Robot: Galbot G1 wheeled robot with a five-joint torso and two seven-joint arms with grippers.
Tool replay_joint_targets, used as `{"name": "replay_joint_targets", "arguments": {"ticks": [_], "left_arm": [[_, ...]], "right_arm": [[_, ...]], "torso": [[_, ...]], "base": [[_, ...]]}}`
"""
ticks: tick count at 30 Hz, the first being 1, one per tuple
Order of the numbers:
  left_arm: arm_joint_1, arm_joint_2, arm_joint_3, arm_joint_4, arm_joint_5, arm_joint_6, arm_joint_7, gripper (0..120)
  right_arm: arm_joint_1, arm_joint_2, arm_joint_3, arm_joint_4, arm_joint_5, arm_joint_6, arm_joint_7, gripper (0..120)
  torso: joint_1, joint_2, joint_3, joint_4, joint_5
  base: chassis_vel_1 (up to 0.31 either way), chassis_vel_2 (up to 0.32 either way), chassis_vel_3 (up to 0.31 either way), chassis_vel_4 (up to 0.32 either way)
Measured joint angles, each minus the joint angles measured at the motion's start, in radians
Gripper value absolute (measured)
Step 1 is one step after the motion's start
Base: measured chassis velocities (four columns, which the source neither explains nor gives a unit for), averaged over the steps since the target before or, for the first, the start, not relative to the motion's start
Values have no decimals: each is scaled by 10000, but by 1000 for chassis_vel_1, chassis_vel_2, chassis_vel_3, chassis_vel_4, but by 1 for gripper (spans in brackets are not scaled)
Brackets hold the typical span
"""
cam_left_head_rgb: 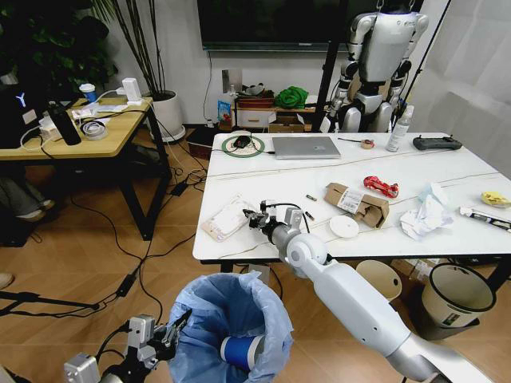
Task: Pick up the trash bin and place the trash from the table into it.
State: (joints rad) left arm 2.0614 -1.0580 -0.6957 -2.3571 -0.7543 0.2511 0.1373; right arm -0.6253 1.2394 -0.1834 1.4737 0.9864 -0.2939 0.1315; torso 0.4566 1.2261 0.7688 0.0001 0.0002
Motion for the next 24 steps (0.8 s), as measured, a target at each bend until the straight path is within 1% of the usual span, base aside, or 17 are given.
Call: {"name": "replay_joint_targets", "arguments": {"ticks": [2, 5, 6, 9, 10, 13, 14, 16, 17, 20, 21, 24], "left_arm": [[-17, 15, 82, -15, -3, 3, -15, 0], [-114, 104, 253, -45, -35, 14, -67, 0], [-114, 104, 253, -45, -35, 14, -67, 0], [-304, 209, 419, -35, -96, 36, -109, 0], [-361, 246, 472, -18, -117, 41, -114, 0], [-592, 350, 675, 84, -200, 58, -159, 0], [-592, 350, 675, 84, -200, 58, -159, 0], [-690, 392, 754, 131, -260, 63, -170, 0], [-765, 427, 803, 174, -307, 70, -179, 0], [-881, 488, 858, 235, -409, 90, -186, 0], [-881, 488, 858, 235, -409, 90, -186, 0], [-939, 541, 881, 262, -505, 119, -195, 0]], "right_arm": [[-66, -250, 98, 246, 40, 44, -63, 0], [-287, -1177, 476, 1112, 236, 152, -85, 0], [-287, -1177, 476, 1112, 236, 152, -85, 0], [-428, -1985, 892, 1925, 480, 237, -86, 0], [-480, -2207, 1018, 2209, 552, 285, -102, 0], [-830, -3111, 1746, 3294, 767, 564, -252, 0], [-830, -3111, 1746, 3294, 767, 564, -252, 0], [-1127, -3468, 2106, 3808, 854, 680, -371, 0], [-1414, -3780, 2413, 4247, 931, 765, -482, 0], [-1944, -4418, 2855, 5346, 1085, 949, -792, 0], [-1944, -4418, 2855, 5346, 1085, 949, -792, 0], [-2329, -5007, 3144, 6538, 1386, 1146, -1097, 0]], "torso": [[0, 0, 0, 2, 2], [0, 0, 0, -1, 2], [0, 0, 0, -1, 2], [0, 0, 0, -8, -2], [0, 0, 0, -5, 4], [0, 0, 0, -2, -2], [0, 0, 0, -2, -2], [0, 0, 0, -3, 3], [0, 0, 0, -3, 2], [0, 0, -1, -3, 2], [0, 0, -1, -3, 2], [0, 0, -1, -3, 1]], "base": [[0, 0, 0, 0], [0, 0, 0, 0], [0, 0, 0, 0], [0, 0, 0, 0], [0, 0, 0, 0], [0, 0, 0, 0], [0, 0, 0, 0], [0, 0, 0, 0], [0, 0, 0, 0], [0, 0, 0, 0], [0, 0, 0, 0], [0, 0, 0, 0]]}}
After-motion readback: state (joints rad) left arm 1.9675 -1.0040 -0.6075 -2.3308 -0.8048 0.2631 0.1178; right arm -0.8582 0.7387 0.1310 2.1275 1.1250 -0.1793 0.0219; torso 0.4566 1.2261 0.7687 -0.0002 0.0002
